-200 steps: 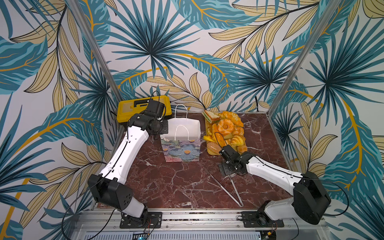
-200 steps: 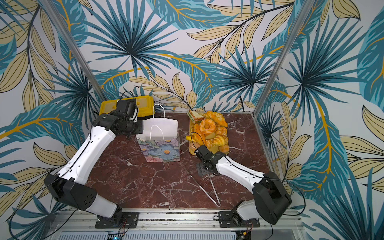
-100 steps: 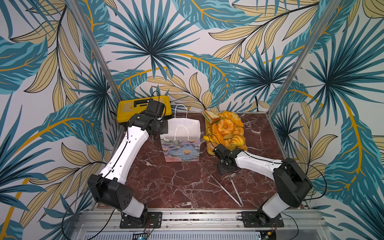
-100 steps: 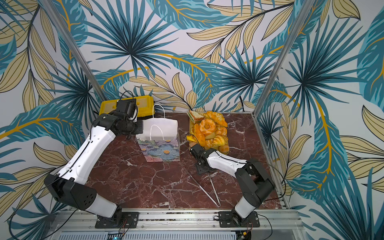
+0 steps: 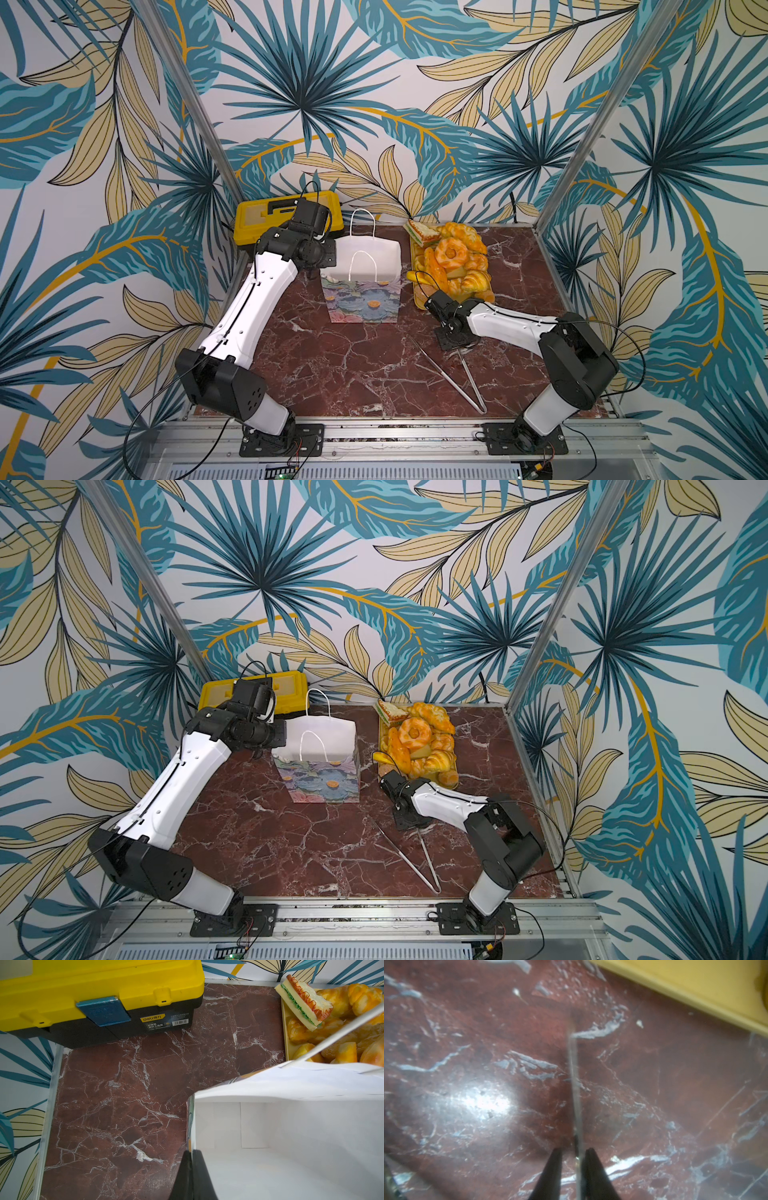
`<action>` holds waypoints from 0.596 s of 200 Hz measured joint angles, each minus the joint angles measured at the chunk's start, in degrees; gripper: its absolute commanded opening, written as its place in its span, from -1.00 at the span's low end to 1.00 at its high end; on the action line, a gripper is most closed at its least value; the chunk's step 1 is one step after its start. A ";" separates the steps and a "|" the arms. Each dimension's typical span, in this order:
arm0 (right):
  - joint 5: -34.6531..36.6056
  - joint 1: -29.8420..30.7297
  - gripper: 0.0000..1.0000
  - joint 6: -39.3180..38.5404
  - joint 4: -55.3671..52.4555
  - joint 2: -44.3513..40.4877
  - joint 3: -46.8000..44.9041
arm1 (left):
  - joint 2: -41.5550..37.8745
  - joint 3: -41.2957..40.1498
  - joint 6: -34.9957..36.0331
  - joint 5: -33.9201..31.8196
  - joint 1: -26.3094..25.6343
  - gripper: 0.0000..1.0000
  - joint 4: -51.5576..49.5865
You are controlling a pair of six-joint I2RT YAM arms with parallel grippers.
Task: Pack bread into a paper bag
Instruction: Pick up the clamp from the center of the board.
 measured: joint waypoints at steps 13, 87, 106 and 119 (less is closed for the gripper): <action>0.02 0.00 -0.76 0.00 -0.39 -0.61 -0.11 | -0.20 -0.07 0.00 -0.02 0.00 -1.00 0.22; 1.44 -0.04 -1.00 0.04 -4.83 -7.34 -0.31 | -1.46 -0.79 -0.04 -0.04 0.00 -1.00 0.68; 1.95 -0.02 -1.00 0.07 -6.12 -10.05 -0.31 | -1.68 -0.79 -0.09 -0.07 0.00 -1.00 0.68; 3.02 -0.02 -1.00 0.07 -7.34 -12.31 -0.13 | -1.99 -0.79 -0.13 -0.09 0.00 -1.00 0.68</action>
